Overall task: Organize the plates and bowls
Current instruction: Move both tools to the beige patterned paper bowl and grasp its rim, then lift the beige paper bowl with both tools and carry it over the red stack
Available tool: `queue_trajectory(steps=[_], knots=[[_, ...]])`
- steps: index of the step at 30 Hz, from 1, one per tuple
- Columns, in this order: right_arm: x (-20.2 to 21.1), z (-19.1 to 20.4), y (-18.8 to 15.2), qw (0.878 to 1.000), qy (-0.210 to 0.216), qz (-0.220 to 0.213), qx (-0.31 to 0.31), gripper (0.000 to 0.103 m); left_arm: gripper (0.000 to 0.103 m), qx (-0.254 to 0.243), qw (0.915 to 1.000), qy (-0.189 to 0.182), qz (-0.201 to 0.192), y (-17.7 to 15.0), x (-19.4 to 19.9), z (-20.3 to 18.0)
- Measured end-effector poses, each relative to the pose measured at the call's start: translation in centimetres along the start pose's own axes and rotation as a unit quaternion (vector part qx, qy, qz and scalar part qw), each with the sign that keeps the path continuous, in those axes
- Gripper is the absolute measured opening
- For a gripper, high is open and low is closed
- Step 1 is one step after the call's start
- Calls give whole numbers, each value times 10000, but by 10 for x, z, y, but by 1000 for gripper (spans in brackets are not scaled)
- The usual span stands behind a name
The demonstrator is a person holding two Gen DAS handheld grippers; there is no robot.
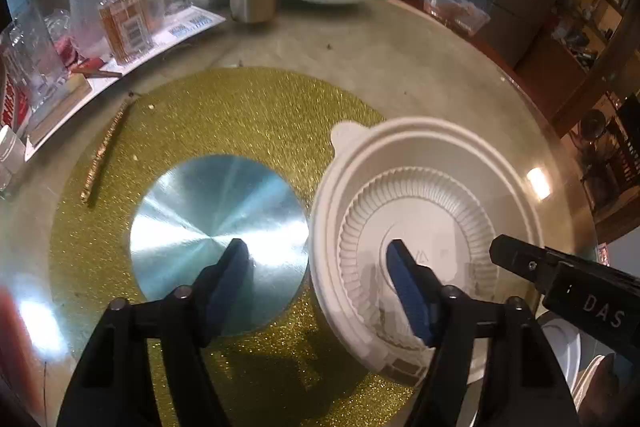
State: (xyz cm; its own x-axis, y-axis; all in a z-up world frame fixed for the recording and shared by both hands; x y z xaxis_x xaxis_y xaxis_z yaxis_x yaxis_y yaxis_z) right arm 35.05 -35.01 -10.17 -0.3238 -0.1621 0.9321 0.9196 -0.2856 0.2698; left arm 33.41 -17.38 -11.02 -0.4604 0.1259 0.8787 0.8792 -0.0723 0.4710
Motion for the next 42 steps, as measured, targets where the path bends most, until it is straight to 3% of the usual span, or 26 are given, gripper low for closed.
queue_trajectory(steps=[4, 6, 12, 15, 17, 28, 42], knots=[[-3, 0, 0, 10000, -10, 13, 29, 25, 63, -42, 10000, 72, 14, 0, -6, -2], [-4, 0, 0, 10000, -38, 13, 55, 15, 57, -54, 9999, 103, -1, 1, -6, -2], [-5, 2, -2, 9998, -103, -15, 151, 14, 40, -172, 9997, 196, -43, 3, -7, -3], [-3, 6, -3, 9996, -93, -72, 238, 14, 24, -293, 9994, 151, -43, 2, -6, -5], [0, 9, -5, 9994, -100, -121, 303, 14, 20, -402, 9990, 184, -56, 1, -5, -7], [9, 30, -18, 9984, -61, -192, 535, 14, 20, -341, 9990, 271, -116, -10, 7, 12], [31, 74, -56, 9952, 69, -369, 907, 14, 20, -224, 9973, 541, -436, -37, 52, 46]])
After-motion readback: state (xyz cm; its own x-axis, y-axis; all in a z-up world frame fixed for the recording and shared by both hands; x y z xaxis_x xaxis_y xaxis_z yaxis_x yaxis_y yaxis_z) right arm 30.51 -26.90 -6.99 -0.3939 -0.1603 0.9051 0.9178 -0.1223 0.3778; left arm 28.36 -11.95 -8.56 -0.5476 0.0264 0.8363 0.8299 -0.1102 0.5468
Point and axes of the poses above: each gripper's, at about its wrist camera, not at the fingertips, and x roughly against the way its jaws point, z to its left, y to its top, the point moved 1 cm from there along -x, roughly the way its jaws point, and after that the axes turned 7 degrees about -x, right-handed, at the moved point
